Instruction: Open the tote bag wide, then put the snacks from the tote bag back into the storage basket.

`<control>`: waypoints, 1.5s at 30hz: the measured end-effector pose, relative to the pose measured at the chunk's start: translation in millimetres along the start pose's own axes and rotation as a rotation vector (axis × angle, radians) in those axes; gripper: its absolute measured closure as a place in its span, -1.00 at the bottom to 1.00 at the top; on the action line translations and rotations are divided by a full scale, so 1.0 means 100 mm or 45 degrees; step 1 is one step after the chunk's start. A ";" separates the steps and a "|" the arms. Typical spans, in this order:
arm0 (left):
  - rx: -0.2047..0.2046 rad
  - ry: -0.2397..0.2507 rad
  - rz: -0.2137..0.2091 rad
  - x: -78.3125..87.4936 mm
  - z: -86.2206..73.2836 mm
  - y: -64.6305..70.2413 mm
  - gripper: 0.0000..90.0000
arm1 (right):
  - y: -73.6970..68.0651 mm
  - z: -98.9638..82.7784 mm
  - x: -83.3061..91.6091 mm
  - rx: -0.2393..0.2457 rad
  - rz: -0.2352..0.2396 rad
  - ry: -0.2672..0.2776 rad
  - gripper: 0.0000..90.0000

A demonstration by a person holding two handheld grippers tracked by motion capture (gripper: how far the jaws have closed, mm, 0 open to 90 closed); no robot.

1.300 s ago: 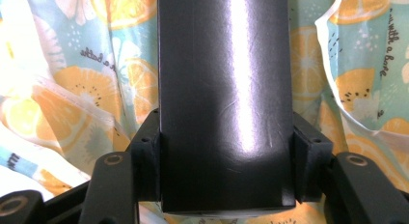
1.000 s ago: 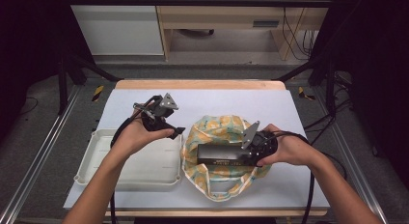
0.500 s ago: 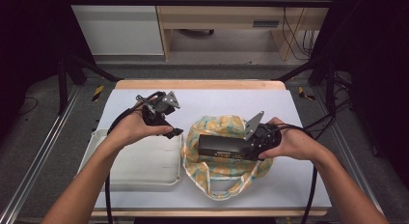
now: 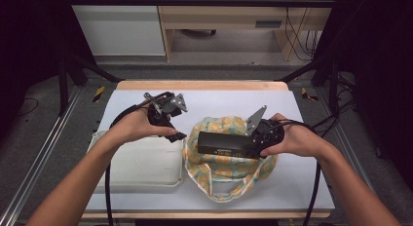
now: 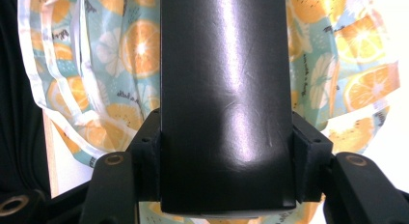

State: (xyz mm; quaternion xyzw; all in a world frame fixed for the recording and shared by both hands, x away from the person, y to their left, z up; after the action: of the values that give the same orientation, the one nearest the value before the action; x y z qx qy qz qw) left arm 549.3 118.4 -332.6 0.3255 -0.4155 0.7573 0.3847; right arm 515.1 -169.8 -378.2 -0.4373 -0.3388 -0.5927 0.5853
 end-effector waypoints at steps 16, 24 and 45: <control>-0.161 0.008 -0.065 0.19 0.24 0.10 -0.77 | 0.06 0.18 0.04 0.003 0.001 -0.005 -0.03; -0.207 -0.001 -0.091 0.24 0.35 0.05 -0.76 | 0.08 0.31 0.15 -0.005 -0.019 0.026 -0.03; -0.353 -0.150 -0.114 0.11 0.19 0.35 -0.70 | -0.09 0.62 0.04 0.058 -0.030 -0.020 -0.03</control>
State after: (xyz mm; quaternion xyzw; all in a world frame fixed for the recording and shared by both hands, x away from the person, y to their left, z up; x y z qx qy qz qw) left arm 517.2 92.4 -328.2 0.3311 -0.5231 0.6543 0.4343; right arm 514.0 -113.8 -349.7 -0.4245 -0.3620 -0.5883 0.5853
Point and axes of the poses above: each handheld gripper's, and its own axes: x roughly backward along the jaws, z roughly out of its top, y roughly to its right, the point moved 3 cm from there along -x, roughly forward along the jaws, and after that the axes turned 13 degrees about z, right-handed, at the moved point
